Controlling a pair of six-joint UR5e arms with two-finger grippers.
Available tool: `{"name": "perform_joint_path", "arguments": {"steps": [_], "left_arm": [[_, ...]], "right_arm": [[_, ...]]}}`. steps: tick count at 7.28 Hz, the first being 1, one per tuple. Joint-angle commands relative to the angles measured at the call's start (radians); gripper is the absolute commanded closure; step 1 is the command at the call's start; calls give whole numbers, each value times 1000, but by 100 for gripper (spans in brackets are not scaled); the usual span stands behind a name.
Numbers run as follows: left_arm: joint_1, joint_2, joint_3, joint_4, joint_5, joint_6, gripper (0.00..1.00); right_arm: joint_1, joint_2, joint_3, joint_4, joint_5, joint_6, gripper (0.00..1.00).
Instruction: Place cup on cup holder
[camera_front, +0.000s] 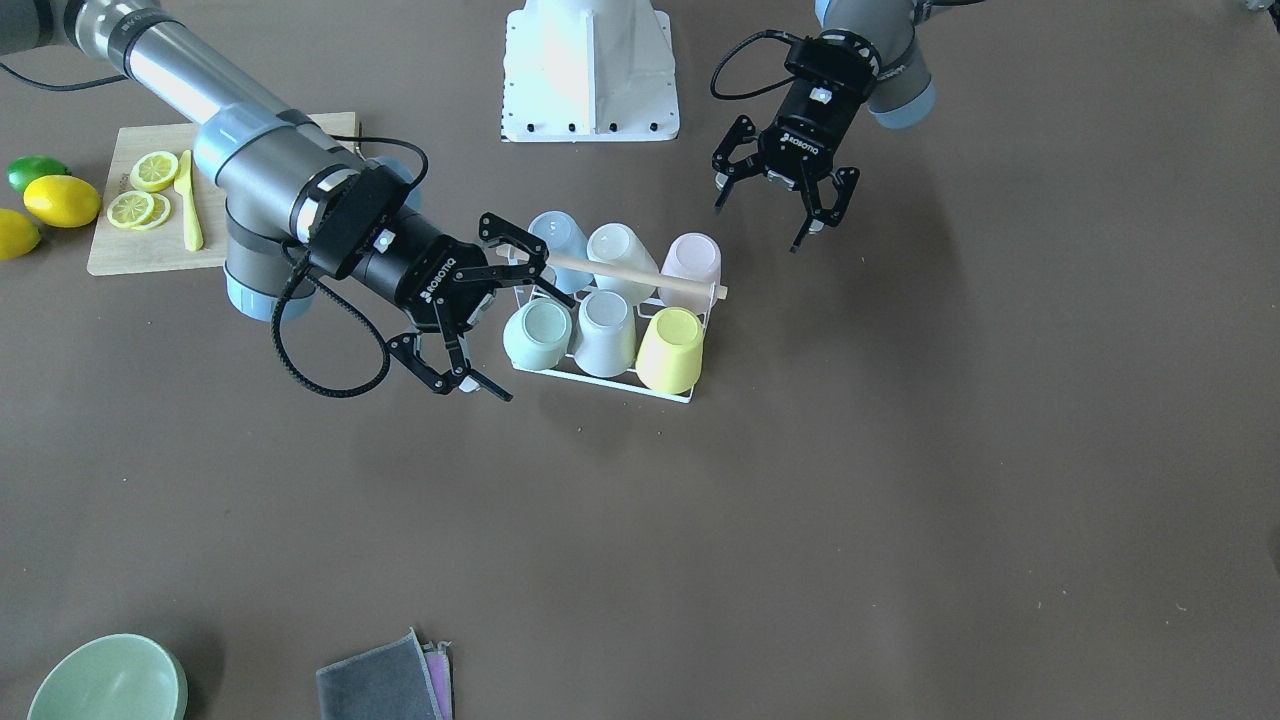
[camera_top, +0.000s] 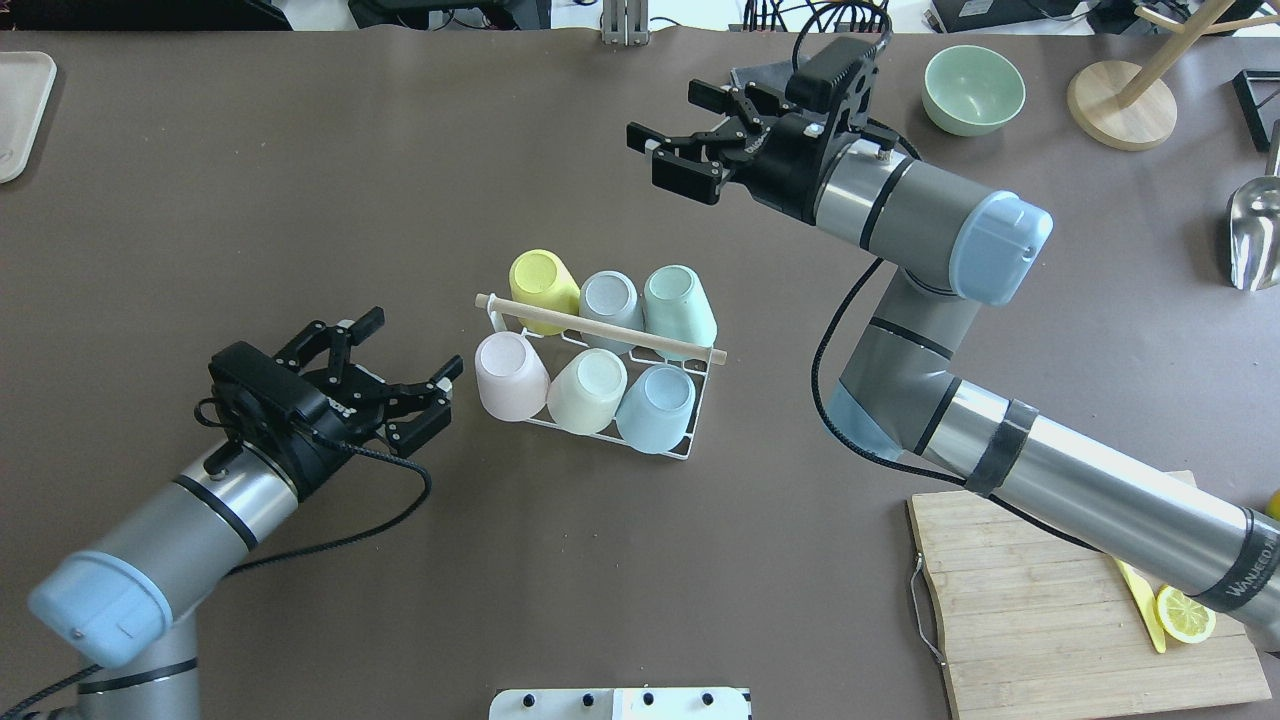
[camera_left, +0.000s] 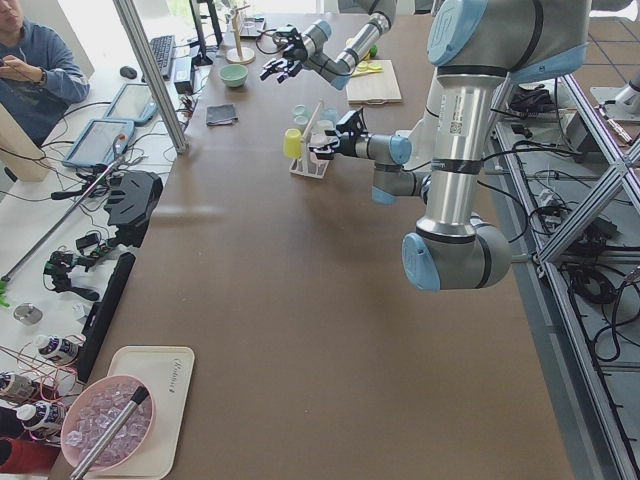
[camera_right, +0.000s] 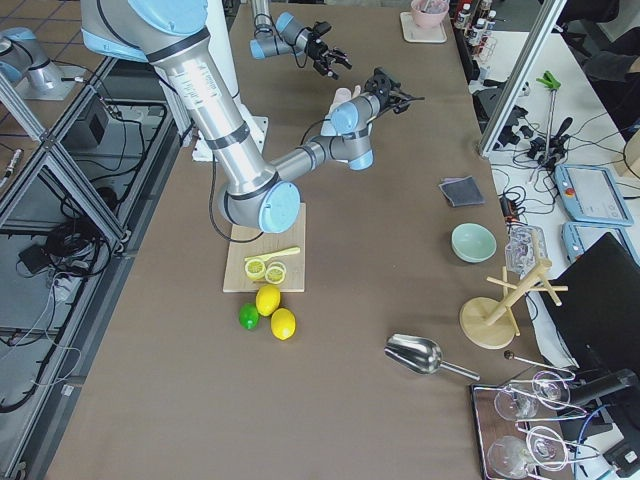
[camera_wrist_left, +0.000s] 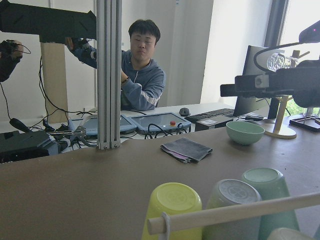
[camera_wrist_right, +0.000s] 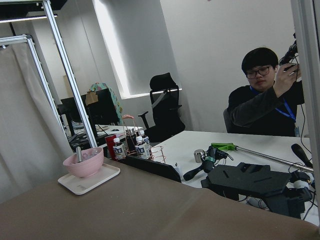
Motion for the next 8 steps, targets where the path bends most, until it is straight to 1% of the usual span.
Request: {"name": "perform_joint_path", "arguments": {"steps": [1, 2, 3, 4, 5, 6, 7, 8], "left_arm": [[-305, 106, -73, 258, -471, -10, 1], [-477, 115, -29, 353, -731, -10, 1], [-626, 117, 29, 418, -913, -5, 1], [-798, 118, 65, 548, -1112, 4, 1], [-959, 123, 93, 765, -1286, 32, 1], [-1065, 123, 116, 957, -1315, 167, 1], [-1183, 123, 113, 1100, -1321, 345, 1], [-1294, 152, 111, 1239, -1385, 466, 1]], "right_arm": [[50, -2, 265, -523, 11, 30, 0], [64, -7, 316, -642, 30, 30, 0], [76, -51, 374, -755, 32, 30, 0], [99, -92, 431, -901, 53, 28, 0], [168, -106, 473, -1104, 137, 15, 0], [224, -109, 511, -1308, 204, -5, 0], [237, -190, 554, -1410, 214, -15, 0], [277, -290, 554, -1418, 220, -15, 0]]}}
